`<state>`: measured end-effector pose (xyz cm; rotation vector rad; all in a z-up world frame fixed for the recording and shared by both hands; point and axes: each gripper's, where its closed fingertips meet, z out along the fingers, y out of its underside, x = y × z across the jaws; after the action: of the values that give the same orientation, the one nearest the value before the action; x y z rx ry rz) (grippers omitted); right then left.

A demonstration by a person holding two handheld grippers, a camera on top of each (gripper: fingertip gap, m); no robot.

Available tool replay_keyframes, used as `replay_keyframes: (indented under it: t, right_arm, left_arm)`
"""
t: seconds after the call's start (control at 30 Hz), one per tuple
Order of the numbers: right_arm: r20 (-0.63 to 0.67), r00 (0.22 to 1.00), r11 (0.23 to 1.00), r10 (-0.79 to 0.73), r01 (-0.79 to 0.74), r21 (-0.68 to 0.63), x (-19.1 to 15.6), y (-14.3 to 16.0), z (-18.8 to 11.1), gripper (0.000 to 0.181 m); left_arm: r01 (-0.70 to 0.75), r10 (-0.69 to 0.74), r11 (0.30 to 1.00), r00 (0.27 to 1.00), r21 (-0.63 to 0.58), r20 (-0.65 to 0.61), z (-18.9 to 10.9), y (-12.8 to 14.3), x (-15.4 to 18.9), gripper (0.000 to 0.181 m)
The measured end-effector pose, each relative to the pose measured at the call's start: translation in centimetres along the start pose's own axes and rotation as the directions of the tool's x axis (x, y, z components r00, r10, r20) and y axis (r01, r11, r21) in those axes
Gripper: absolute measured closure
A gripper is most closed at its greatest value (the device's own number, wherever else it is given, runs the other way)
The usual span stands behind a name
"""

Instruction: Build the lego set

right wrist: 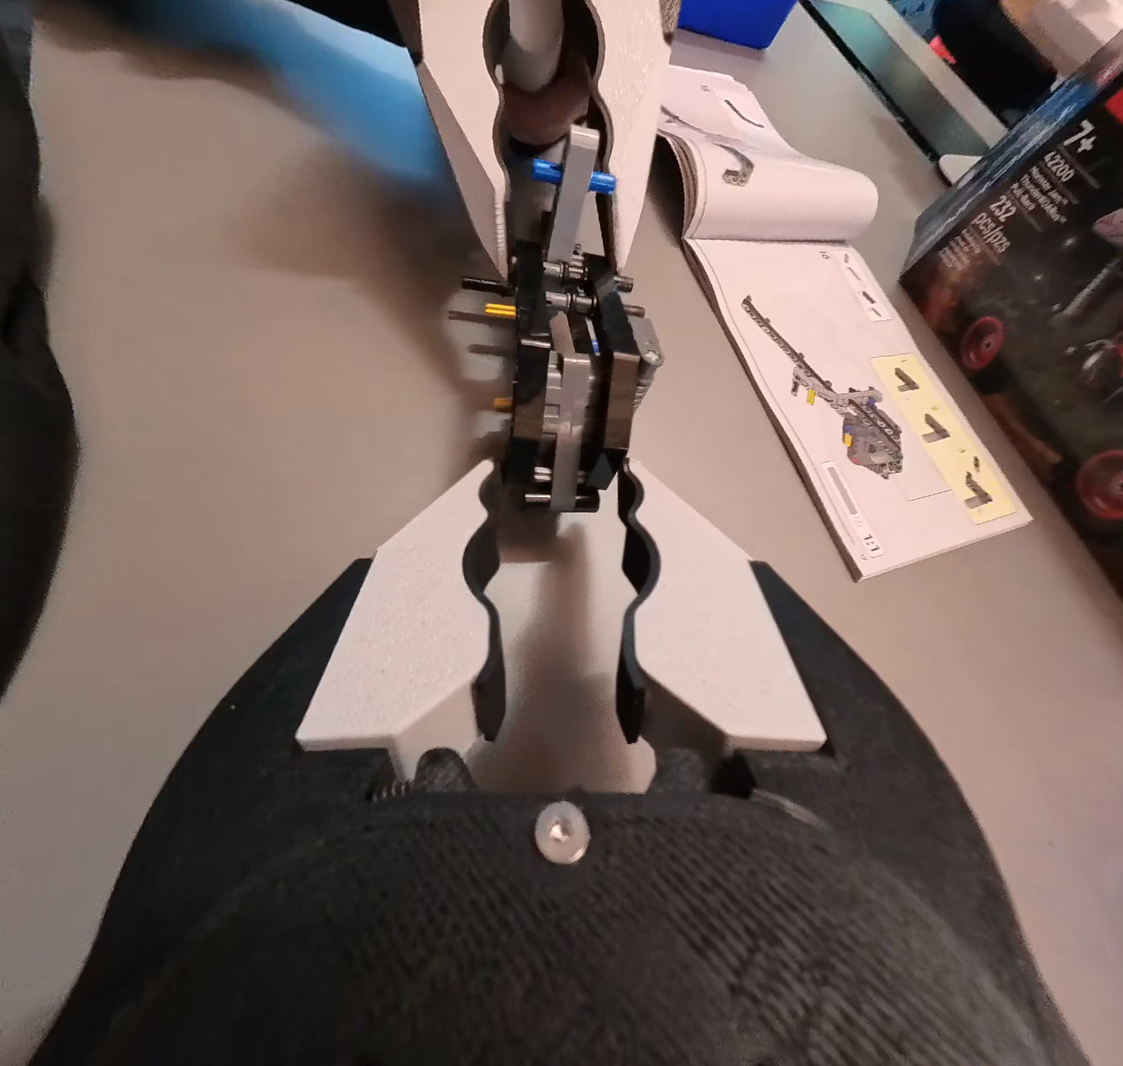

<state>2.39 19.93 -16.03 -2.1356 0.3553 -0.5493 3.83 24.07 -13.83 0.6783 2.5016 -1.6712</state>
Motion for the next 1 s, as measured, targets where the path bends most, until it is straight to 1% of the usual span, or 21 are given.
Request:
replay_keyframes:
  t: [0.1,0.37,0.53,0.63,0.73,1.0]
  right_arm:
    - [-0.021,0.999,0.999,-0.048,0.048,0.000,-0.2,0.0,-0.1,0.147]
    - [-0.032,0.994,0.994,-0.108,0.109,0.015,-0.9,-0.1,-0.3,0.148]
    - [-0.049,0.990,0.991,-0.133,0.134,0.016,-1.0,-0.2,-0.3,0.147]
    - [-0.029,0.992,0.992,-0.121,0.122,0.026,-1.2,-0.3,-0.4,0.148]
    - [-0.022,0.993,0.993,-0.112,0.113,0.024,-1.2,-0.3,-0.4,0.149]
    - [-0.051,0.986,0.987,-0.157,0.159,0.021,-1.4,-0.3,-0.4,0.151]
  left_arm:
    - [-0.026,0.026,0.999,0.999,-0.024,0.024,0.0,0.1,0.3,0.152]
    - [-0.130,0.136,0.989,0.986,-0.069,0.100,-0.1,0.2,0.7,0.152]
    - [-0.191,0.204,0.976,0.971,-0.101,0.129,-0.1,0.2,0.7,0.152]
    - [-0.224,0.240,0.967,0.960,-0.120,0.143,-0.1,0.3,0.6,0.152]
    - [-0.234,0.252,0.964,0.955,-0.125,0.158,0.0,0.3,0.6,0.152]
    - [-0.223,0.242,0.966,0.958,-0.131,0.157,0.1,0.4,0.9,0.151]
